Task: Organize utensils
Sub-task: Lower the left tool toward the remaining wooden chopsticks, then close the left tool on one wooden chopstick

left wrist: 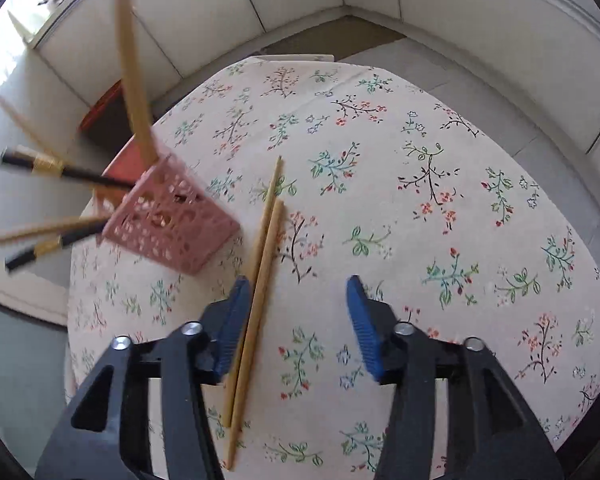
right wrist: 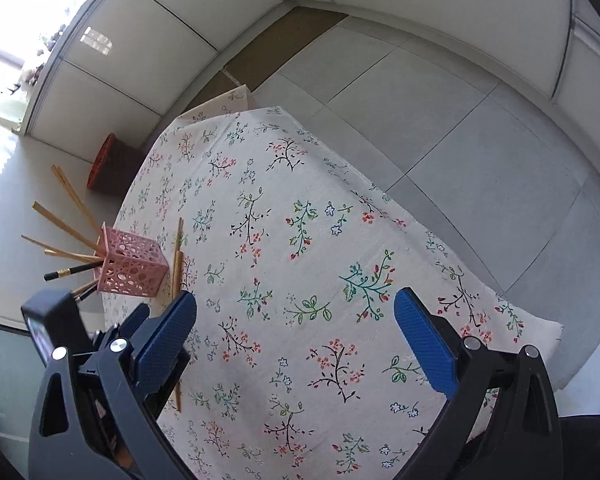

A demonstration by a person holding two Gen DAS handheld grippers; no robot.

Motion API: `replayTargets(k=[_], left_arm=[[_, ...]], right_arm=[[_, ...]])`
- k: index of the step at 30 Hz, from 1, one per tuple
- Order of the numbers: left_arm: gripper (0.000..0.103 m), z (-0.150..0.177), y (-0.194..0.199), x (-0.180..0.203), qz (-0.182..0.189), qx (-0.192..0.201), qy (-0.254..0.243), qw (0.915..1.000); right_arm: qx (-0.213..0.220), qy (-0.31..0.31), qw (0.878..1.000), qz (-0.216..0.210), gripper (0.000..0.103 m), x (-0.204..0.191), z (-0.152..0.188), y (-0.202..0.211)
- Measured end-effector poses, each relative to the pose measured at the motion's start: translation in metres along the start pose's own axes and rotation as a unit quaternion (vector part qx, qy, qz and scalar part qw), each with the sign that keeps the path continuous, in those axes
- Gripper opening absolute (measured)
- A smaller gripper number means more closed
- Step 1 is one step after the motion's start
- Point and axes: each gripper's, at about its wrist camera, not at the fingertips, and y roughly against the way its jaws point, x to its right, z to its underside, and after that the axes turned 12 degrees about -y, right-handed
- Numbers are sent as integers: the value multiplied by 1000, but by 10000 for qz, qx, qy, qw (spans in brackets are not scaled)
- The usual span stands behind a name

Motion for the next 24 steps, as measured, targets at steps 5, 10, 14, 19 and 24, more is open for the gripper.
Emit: replayTargets(k=[5,10,14,19,24], left_arm=[[61,-54,-7,16,-611,-247,-1043,9924],[63,-41,-9,10,404,-981,-1705,9796],[49,18,-7,-29,948,-1256,-1131,9810],[28,93,-15,-90,821,-1340,182,9874],[19,103,-42,-121,1294,-1136,1140,9784]], right_arm=[[-239,-363,9990,-86,96,12,-12,-4],[-277,-574,9978,-183,96,18,-20,-3],[-481,-524,9973,-206,96,14,-17,-10],[-550,-190,9982,-126,96,4,-5,-16],[-511,46,9987,7,96,-3,8,-19]])
